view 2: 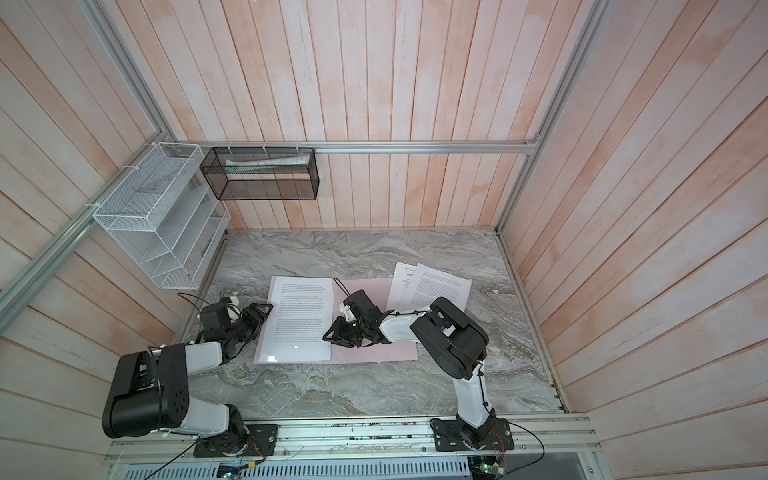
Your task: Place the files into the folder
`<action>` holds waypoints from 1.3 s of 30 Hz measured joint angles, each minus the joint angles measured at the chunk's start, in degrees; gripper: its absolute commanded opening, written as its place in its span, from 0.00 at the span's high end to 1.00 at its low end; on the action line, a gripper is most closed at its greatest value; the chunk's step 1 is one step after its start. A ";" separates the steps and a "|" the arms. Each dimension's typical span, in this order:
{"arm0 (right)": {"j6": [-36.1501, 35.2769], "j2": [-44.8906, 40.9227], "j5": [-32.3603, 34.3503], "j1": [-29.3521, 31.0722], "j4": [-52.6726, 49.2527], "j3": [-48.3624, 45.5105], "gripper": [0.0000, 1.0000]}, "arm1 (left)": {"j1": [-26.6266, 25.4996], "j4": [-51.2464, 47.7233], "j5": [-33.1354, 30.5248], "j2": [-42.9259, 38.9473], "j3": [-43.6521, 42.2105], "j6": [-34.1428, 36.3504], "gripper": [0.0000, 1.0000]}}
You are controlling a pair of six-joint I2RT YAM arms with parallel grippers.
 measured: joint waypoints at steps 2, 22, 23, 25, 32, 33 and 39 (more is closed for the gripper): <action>0.44 0.04 -0.17 0.31 0.04 -0.04 0.86 | -0.02 -0.02 0.13 0.00 -0.24 0.00 0.31; 1.88 1.57 -0.26 2.56 -0.13 1.53 0.78 | -0.26 0.81 0.15 0.02 -0.52 -0.02 0.31; 1.73 1.57 -0.26 2.62 -0.31 1.73 0.72 | -0.26 0.79 0.15 0.02 -0.52 -0.02 0.31; 0.92 1.55 -0.13 2.62 -0.96 2.16 0.61 | -0.28 0.79 0.15 0.02 -0.52 0.00 0.31; -2.82 -2.73 1.77 2.01 -6.58 2.10 0.52 | -0.28 0.79 0.17 0.02 -0.52 -0.02 0.31; -3.48 -3.65 1.99 1.75 -7.28 1.92 0.53 | -0.28 0.79 0.17 0.02 -0.52 -0.02 0.31; -6.03 -7.10 2.84 -0.17 -9.44 -0.31 0.62 | -0.31 0.76 0.17 0.02 -0.52 0.00 0.31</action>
